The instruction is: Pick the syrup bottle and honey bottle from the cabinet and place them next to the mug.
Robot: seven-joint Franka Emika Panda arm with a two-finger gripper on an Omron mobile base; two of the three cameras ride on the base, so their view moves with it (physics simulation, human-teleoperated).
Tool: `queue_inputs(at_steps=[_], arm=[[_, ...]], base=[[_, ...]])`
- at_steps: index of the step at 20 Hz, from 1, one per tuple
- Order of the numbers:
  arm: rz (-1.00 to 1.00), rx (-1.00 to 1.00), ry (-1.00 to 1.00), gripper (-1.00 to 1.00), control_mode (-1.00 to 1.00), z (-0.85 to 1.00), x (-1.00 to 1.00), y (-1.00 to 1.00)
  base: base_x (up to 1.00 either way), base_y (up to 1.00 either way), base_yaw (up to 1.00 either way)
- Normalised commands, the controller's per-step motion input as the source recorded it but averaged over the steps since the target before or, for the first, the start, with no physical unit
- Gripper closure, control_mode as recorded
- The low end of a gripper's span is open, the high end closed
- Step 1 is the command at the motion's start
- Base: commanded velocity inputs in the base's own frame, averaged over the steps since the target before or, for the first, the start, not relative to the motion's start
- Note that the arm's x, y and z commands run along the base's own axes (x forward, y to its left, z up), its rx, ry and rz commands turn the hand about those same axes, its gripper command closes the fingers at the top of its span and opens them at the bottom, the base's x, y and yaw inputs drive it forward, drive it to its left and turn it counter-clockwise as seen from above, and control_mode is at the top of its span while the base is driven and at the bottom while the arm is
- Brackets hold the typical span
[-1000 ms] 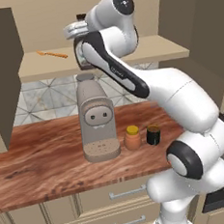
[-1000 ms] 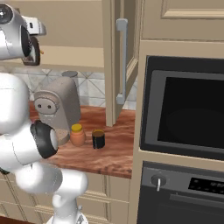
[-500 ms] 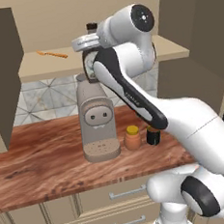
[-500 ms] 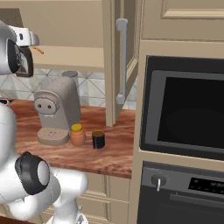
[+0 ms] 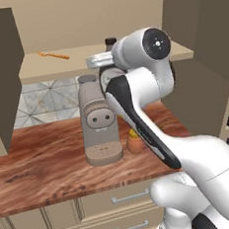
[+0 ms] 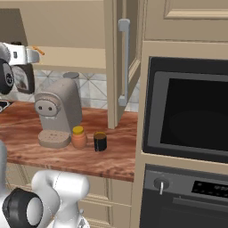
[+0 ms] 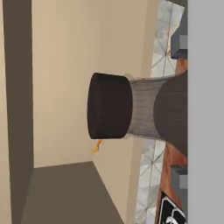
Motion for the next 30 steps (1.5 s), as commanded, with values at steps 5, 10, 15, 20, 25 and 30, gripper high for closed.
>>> queue_inputs(at_steps=[5,10,15,20,25,30], arm=[[-0.27,0.0,0.0,1.0,-1.0,-0.16,-0.22,-0.34],[-0.36,0.0,0.0,1.0,-1.0,-0.32,-0.02,-0.45],[-0.41,0.0,0.0,1.0,-1.0,-0.43,-0.01,-0.43],[-0.34,0.0,0.0,1.0,-1.0,-0.4,0.0,-0.49],[-0.15,0.0,0.0,1.0,-1.0,-0.42,0.0,-0.34],[-0.04,0.0,0.0,1.0,-1.0,-0.67,0.06,-0.14]], base=[[0.0,0.0,0.0],[0.0,0.0,0.0],[0.0,0.0,0.0],[0.0,0.0,0.0],[0.0,0.0,0.0],[0.0,0.0,0.0]])
